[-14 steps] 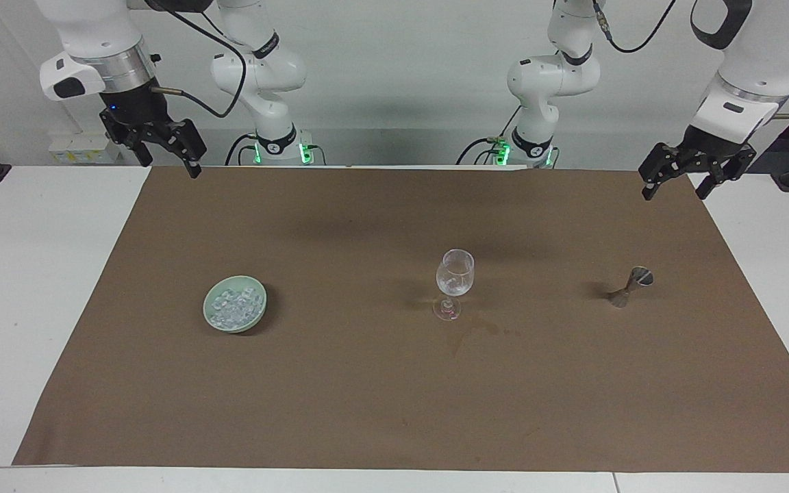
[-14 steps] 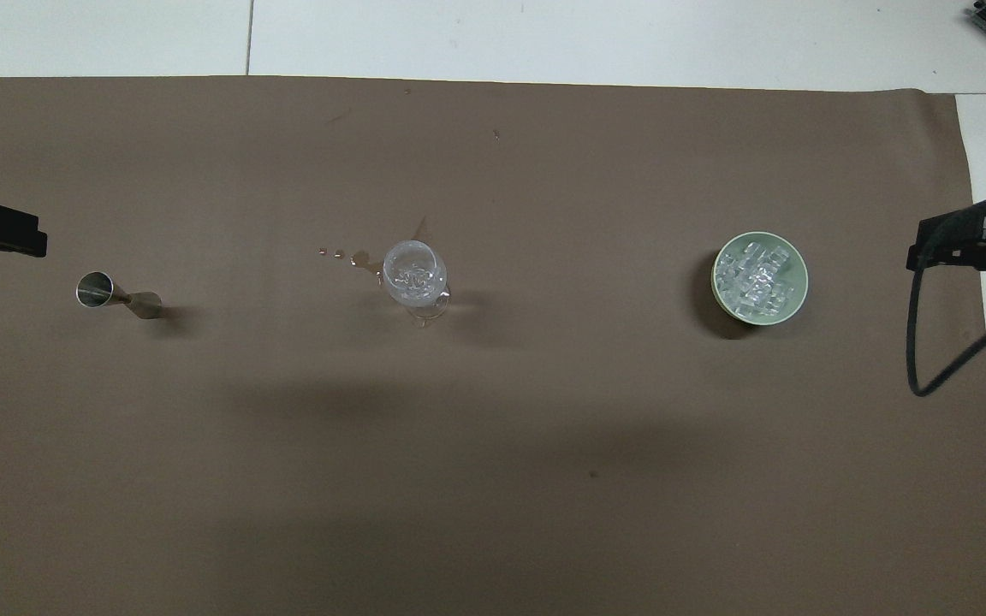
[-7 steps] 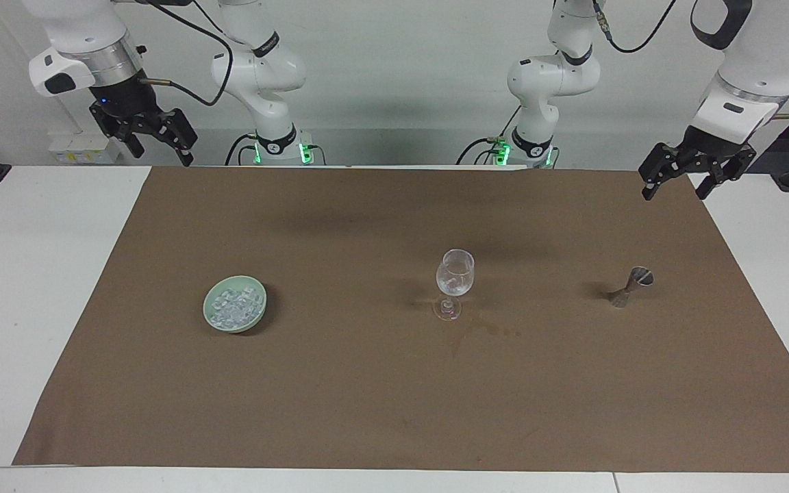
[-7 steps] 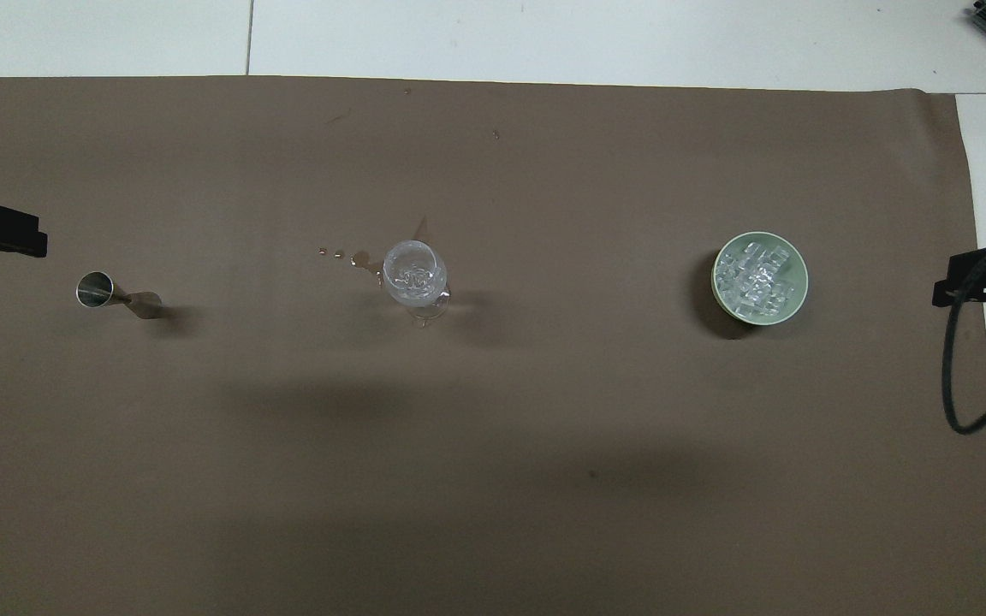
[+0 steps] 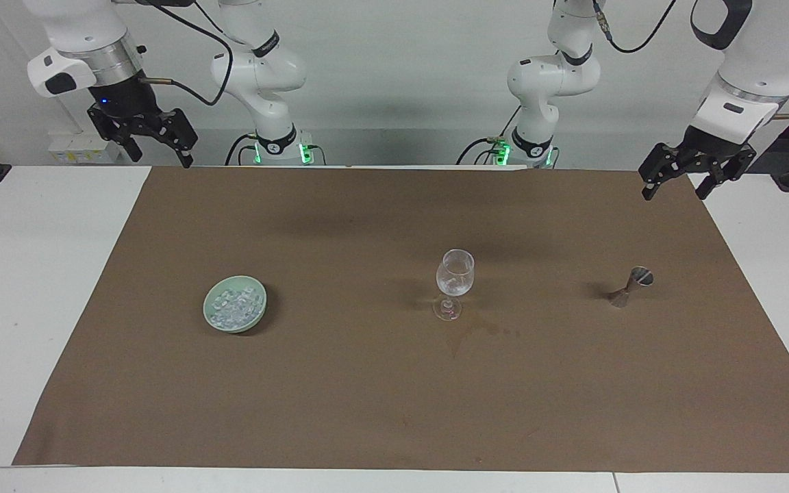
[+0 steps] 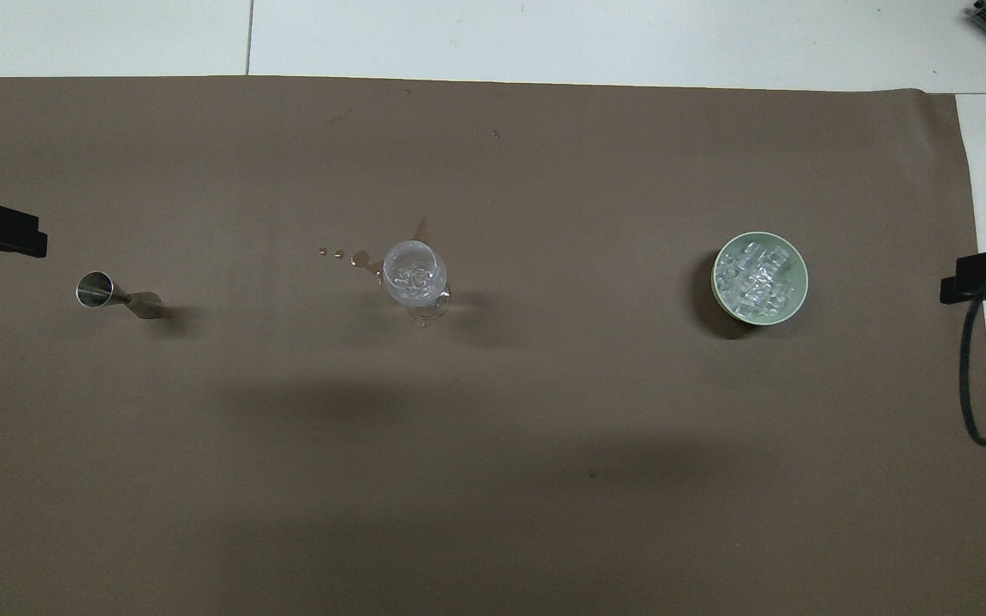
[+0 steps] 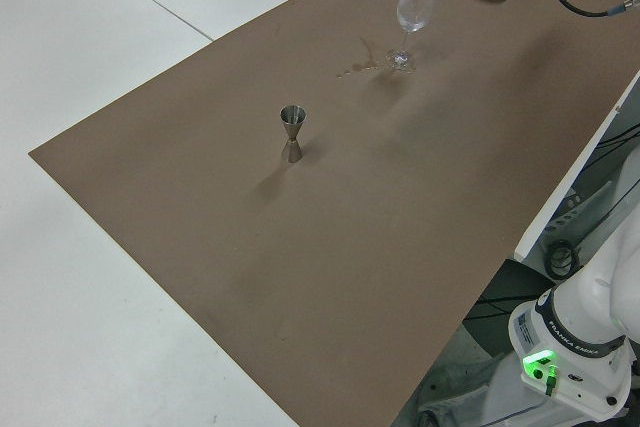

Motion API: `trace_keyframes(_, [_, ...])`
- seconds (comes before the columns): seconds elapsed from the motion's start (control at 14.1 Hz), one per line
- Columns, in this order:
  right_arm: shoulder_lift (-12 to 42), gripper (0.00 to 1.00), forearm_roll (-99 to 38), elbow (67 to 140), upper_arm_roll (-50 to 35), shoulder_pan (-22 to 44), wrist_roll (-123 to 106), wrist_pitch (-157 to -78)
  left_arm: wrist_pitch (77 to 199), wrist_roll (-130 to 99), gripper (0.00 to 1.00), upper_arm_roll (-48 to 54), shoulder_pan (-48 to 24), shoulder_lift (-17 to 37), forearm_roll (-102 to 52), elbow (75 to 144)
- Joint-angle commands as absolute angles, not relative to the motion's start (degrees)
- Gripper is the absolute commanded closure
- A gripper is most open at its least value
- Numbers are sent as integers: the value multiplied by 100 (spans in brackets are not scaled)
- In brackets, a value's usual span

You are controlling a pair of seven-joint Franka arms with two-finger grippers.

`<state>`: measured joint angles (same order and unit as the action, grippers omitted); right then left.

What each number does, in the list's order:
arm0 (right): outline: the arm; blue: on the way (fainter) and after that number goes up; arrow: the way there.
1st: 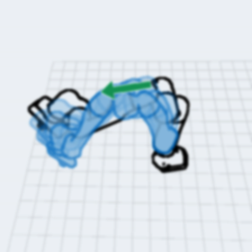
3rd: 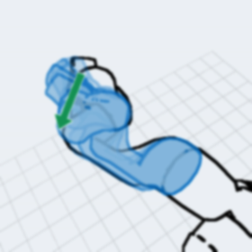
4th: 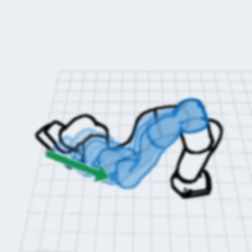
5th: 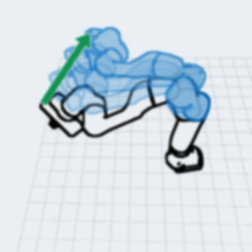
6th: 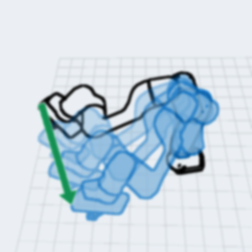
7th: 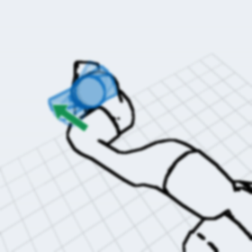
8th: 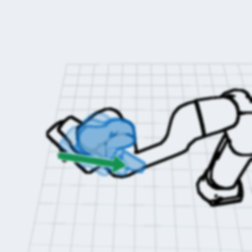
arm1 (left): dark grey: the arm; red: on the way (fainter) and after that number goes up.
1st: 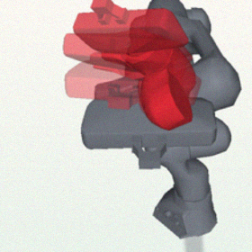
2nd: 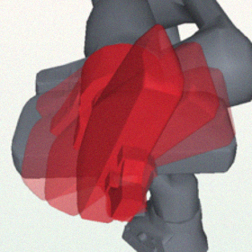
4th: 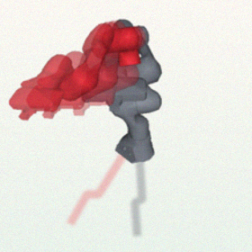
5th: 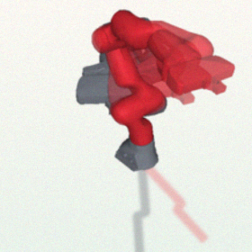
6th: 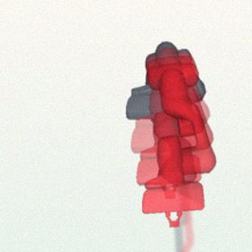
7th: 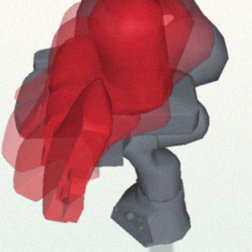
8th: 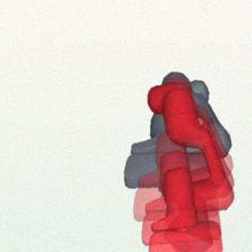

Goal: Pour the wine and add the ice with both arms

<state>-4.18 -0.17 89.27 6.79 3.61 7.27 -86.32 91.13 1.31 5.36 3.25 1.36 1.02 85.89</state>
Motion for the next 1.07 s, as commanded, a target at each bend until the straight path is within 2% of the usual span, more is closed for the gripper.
trace_keyframes(0.0, [-492, 0, -176, 9044, 677, 352, 598, -8701, 9088, 202, 0, 501, 316, 106, 79, 8613])
trace_keyframes(1.0, [-545, 0, -132, 9097, 677, 343, 581, -8683, 9088, 193, 0, 501, 308, 114, 88, 8604])
